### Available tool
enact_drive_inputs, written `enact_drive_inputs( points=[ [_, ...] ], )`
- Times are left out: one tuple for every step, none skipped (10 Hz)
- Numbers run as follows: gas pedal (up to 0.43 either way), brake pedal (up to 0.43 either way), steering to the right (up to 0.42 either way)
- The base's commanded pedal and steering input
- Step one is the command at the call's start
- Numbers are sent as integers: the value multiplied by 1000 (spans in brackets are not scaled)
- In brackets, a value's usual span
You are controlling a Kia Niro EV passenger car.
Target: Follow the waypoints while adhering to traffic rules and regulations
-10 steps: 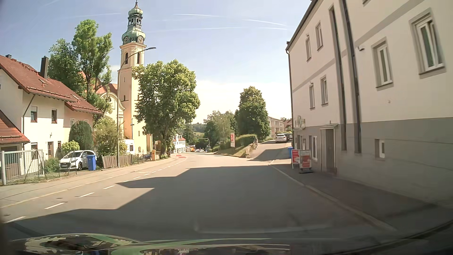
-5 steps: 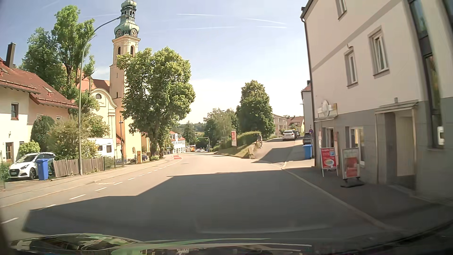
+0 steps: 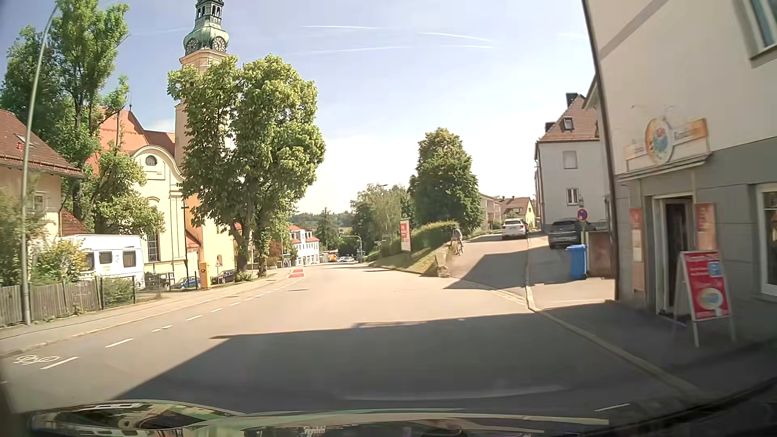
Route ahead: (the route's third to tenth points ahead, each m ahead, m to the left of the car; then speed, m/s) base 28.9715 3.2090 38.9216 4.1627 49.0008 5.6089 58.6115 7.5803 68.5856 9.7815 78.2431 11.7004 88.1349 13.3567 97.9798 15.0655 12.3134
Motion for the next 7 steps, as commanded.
enact_drive_inputs(
  points=[
    [20,0,-14],
    [20,0,-15],
    [20,0,-15],
    [20,0,-16],
    [20,0,-16],
    [20,0,-16],
    [20,0,-17]
  ],
)
